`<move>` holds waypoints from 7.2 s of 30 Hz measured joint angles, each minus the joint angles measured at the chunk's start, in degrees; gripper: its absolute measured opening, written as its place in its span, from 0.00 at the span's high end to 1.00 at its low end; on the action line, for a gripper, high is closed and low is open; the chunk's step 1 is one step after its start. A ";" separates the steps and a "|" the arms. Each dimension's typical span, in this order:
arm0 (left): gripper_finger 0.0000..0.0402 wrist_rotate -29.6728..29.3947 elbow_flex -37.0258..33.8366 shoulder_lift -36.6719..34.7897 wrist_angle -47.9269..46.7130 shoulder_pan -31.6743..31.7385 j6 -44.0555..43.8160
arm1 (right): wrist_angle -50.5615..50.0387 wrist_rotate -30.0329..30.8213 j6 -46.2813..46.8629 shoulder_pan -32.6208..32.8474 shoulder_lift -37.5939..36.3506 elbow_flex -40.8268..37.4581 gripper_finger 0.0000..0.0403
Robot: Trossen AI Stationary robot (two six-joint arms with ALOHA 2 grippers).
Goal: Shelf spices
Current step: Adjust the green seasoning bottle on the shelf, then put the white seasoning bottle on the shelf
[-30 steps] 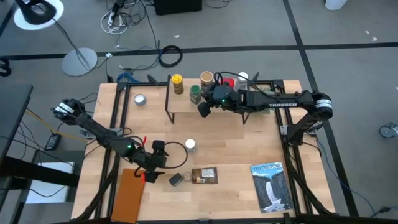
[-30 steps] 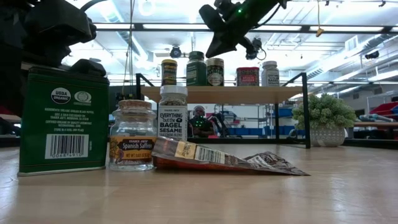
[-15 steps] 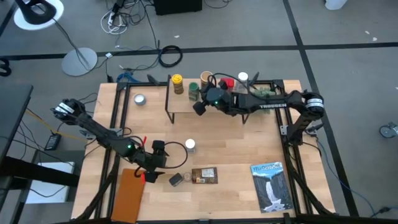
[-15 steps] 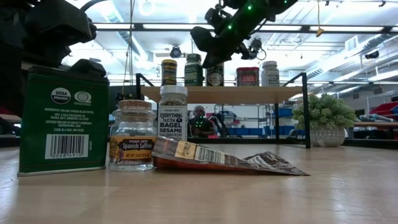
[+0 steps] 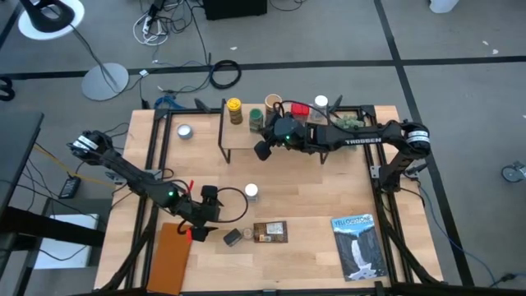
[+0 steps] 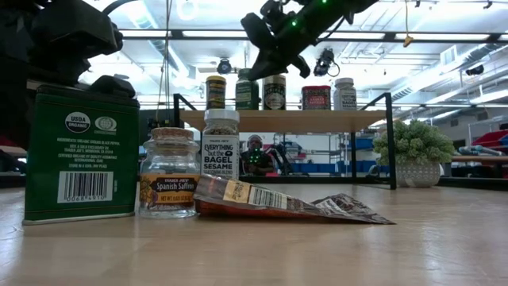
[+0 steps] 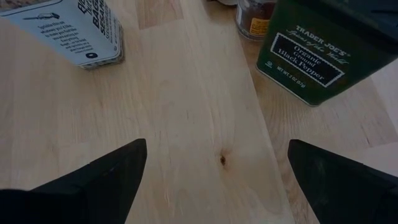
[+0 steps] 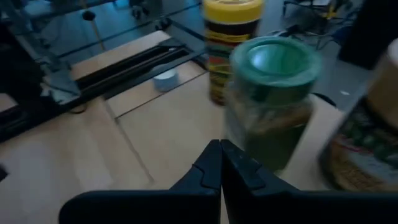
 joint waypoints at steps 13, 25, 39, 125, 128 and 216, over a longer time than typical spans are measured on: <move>0.01 0.00 0.00 0.00 -0.05 0.00 0.02 | 0.61 4.76 -1.52 -1.07 0.00 0.00 1.00; 0.01 -0.01 0.00 0.00 -0.09 0.00 0.12 | -1.99 5.85 -3.99 1.14 -1.30 0.00 1.00; 0.01 -0.01 0.00 0.00 0.18 0.00 0.13 | -18.26 -6.21 9.04 13.87 -8.97 0.02 0.98; 0.01 -0.03 0.00 0.02 -0.91 -0.01 -0.08 | -64.65 -21.17 -14.00 12.31 39.19 54.27 0.50; 0.01 -0.05 0.00 0.02 -0.90 0.00 -0.07 | -66.71 -21.62 -13.46 12.31 38.52 54.21 0.50; 0.01 -0.19 0.00 0.02 0.73 0.00 -0.07 | -75.17 -23.67 -51.17 -23.93 -9.31 20.02 0.47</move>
